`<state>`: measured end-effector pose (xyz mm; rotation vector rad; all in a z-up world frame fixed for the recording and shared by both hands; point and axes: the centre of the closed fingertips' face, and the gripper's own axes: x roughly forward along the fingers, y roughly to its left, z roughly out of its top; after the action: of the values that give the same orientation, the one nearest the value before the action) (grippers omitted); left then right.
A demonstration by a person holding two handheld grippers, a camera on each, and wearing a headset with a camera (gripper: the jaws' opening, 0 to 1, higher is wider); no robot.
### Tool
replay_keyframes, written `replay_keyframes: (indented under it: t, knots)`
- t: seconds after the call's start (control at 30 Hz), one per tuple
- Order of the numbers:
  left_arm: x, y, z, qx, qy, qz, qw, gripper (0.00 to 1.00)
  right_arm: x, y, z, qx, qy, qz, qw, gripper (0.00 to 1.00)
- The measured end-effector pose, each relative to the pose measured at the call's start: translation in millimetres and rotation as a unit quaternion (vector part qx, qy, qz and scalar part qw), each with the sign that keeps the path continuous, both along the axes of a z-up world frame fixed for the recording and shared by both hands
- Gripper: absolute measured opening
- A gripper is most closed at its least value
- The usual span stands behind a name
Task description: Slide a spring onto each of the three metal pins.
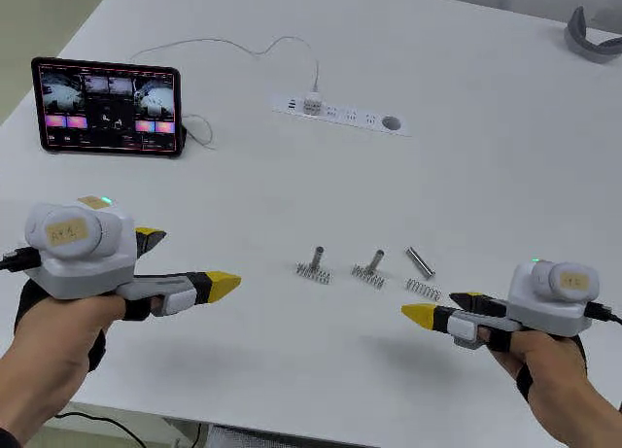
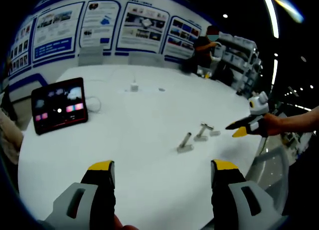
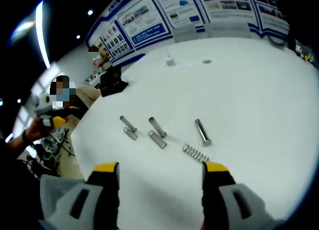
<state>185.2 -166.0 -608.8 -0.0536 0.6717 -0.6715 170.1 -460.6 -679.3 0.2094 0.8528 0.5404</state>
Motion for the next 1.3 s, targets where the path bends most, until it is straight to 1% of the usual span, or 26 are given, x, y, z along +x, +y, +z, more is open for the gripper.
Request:
replay_keyframes:
  t: [0.13,0.27,0.5,0.57,0.8,0.9,1.0,1.2,1.3]
  knots:
    - [1.0,-1.2,3.3,0.0,-0.003,-0.002,1.0,0.81,6.6,1.2,-4.1,-0.012,0.0,0.006,0.9999,0.63]
    - [0.6,-1.5,3.6,0.002,-0.003,-0.003,1.0,0.8,12.4,3.1,-4.4,-0.02,-0.002,0.01,0.9997,0.58]
    - [-0.4,0.9,4.8,0.005,-0.003,0.0,1.0,0.8,32.0,-8.2,-6.2,-0.044,-0.007,0.007,0.999,0.45]
    - [-0.8,2.3,4.8,0.005,-0.003,0.002,1.0,0.8,39.6,-12.8,-8.6,-0.052,-0.007,0.006,0.9986,0.42]
    - [-4.9,4.3,2.8,0.008,0.001,0.005,1.0,0.8,55.1,-21.2,-17.2,-0.075,-0.006,0.004,0.9972,0.32]
    - [-6.4,5.3,1.3,0.011,0.003,0.005,0.9999,0.8,60.8,-23.1,-21.8,-0.082,-0.001,0.002,0.9967,0.3]
    - [-7.5,6.5,-0.4,0.012,0.005,0.007,0.9999,0.8,66.6,-22.7,-23.8,-0.086,-0.002,0.004,0.9963,0.28]
    - [-8.8,9.2,-4.3,0.015,0.009,0.01,0.9998,0.8,74.9,-21.2,-31.5,-0.104,0.005,0.018,0.9944,0.25]
    - [-10.4,8.1,-6.7,0.019,0.012,0.007,0.9997,0.8,79.1,-18.1,-33.3,-0.101,0.007,0.023,0.9946,0.25]
